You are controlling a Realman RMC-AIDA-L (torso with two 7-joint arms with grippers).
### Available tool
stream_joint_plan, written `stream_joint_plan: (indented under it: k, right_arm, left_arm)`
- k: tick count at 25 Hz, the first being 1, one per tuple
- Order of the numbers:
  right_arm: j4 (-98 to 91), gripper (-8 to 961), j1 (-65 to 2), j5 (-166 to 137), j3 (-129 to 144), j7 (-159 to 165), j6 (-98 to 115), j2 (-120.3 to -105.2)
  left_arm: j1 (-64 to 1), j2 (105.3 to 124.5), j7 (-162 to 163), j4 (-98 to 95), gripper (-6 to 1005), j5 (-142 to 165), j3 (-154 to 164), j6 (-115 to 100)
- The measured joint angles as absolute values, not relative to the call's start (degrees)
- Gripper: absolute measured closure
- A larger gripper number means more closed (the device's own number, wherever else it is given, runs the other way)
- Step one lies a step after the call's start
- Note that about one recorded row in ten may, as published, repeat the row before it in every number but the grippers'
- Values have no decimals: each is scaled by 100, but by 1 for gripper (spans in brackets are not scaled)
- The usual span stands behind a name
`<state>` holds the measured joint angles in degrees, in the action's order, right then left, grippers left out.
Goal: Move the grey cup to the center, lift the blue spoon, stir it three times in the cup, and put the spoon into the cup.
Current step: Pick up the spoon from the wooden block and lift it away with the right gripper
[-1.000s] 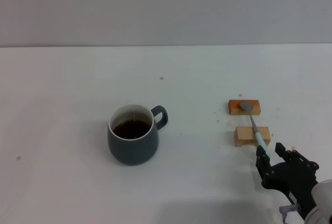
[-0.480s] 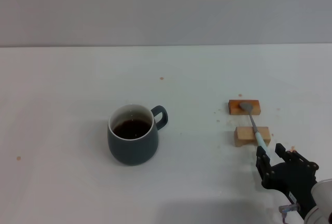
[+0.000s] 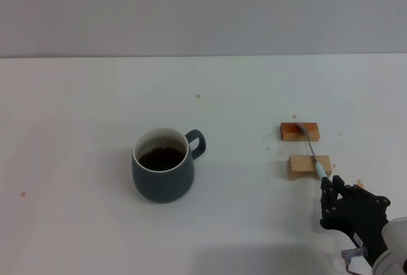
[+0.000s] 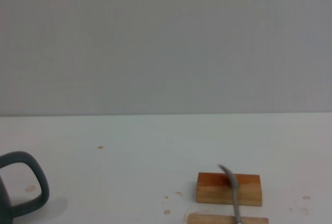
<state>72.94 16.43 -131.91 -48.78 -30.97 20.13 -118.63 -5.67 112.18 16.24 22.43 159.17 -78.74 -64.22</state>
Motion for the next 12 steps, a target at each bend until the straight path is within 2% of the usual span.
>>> stream_joint_plan:
  k: [3,8,12]
  right_arm:
    - [7306,661,1643,-13191,-4878,-3096,2013,-11864]
    - [7348,867,1643,-13192,-4877,-3094,2013,-11865]
    - [7358,873,1643,-13192,-4877,-3093,2013,-11859]
  left_arm:
    - [-536,11210,1617,2281,1001,15917,-7883,-6418]
    - [-508,11195,1632,2312,1001,15917,-7893,-6412]
    - [-499,11195,1632,2315,1001,15917,-7896,-6408]
